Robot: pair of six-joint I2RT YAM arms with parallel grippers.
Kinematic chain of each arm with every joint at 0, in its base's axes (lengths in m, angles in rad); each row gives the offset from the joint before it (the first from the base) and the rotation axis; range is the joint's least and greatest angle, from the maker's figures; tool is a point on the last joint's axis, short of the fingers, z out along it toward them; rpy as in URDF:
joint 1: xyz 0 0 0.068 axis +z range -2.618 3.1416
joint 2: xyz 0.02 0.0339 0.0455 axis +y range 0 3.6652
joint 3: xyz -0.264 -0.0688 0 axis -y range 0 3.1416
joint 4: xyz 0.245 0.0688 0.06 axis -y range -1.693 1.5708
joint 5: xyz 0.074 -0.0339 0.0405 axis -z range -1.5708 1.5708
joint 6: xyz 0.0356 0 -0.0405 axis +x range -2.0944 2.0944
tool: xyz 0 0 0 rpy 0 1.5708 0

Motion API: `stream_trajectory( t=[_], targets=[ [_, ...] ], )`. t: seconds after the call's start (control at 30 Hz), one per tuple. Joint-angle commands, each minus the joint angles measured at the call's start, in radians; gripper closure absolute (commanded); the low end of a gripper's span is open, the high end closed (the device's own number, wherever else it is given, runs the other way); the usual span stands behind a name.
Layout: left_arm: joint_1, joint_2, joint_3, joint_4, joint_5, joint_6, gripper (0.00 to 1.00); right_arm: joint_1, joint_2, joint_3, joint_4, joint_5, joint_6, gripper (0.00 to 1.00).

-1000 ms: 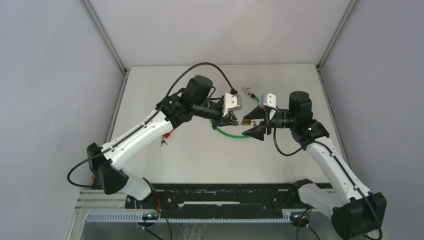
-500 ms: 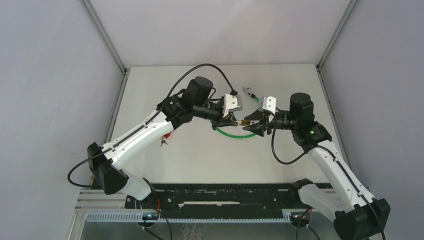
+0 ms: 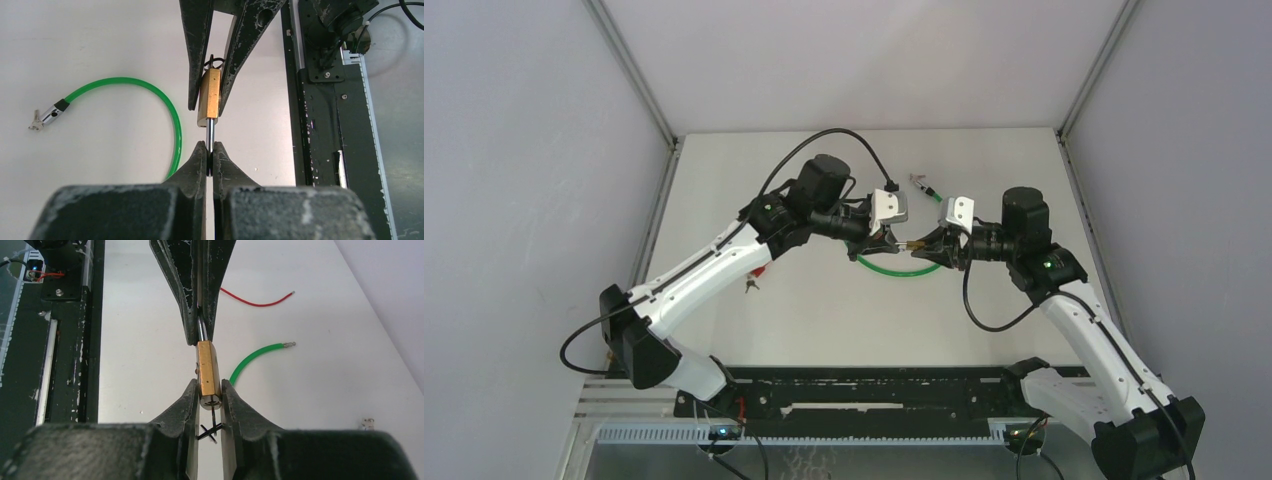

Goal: Lock with the key
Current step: Lock the lock.

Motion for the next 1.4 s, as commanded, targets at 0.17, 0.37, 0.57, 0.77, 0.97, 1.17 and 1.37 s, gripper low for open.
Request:
stream_trajectory(
  t=[0.17,0.37,0.57,0.77,0.97,1.17,1.37],
  targets=[
    [0.001,-0.022,0.0,0.039,0.05,-0.005,1.0,0.008,0.003,0.041,0.004,-0.048,-0.03,0.99],
    [-0.008,-0.013,0.025,0.039,0.071,-0.015,1.0,0.033,0.026,0.042,0.015,-0.064,-0.013,1.0],
    [-0.015,-0.005,0.03,0.063,0.085,-0.041,1.0,0.044,0.036,0.041,0.039,-0.083,0.023,1.0],
    [-0.02,0.008,0.039,0.089,0.117,-0.083,1.0,0.069,0.047,0.025,0.074,-0.072,0.039,1.0],
    [-0.021,0.013,0.045,0.09,0.136,-0.106,1.0,0.076,0.054,0.025,0.077,-0.061,0.043,1.0],
    [-0.024,0.005,0.03,0.102,0.056,-0.085,1.0,0.042,0.084,0.024,0.154,-0.138,0.196,1.0],
    [-0.024,0.029,0.051,0.096,0.169,-0.121,1.0,0.08,0.082,0.015,0.119,-0.04,0.093,1.0]
  ],
)
